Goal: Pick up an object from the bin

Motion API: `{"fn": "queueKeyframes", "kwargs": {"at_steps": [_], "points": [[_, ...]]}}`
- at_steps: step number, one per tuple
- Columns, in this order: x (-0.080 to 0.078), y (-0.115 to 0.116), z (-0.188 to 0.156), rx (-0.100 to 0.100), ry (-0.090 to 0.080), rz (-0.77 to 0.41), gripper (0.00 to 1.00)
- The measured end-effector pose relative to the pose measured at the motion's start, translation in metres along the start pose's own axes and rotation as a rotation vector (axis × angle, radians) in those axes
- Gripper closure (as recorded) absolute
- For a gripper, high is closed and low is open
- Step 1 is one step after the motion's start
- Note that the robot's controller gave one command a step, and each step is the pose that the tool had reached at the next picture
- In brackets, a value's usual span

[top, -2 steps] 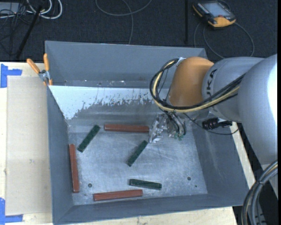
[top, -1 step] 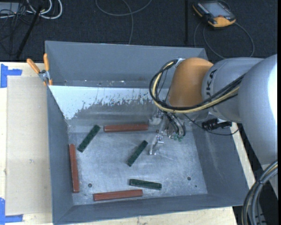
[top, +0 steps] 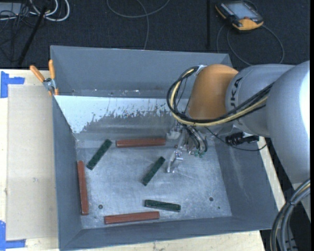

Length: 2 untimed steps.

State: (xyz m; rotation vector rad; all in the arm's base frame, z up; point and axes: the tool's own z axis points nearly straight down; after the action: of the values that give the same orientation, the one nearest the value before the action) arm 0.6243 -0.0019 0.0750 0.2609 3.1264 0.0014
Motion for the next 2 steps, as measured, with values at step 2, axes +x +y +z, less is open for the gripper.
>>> {"fn": "queueKeyframes", "kwargs": {"at_steps": [2], "points": [[0.0430, 0.0280, -0.0027, 0.004, -0.017, -0.552, 1.00]]}}
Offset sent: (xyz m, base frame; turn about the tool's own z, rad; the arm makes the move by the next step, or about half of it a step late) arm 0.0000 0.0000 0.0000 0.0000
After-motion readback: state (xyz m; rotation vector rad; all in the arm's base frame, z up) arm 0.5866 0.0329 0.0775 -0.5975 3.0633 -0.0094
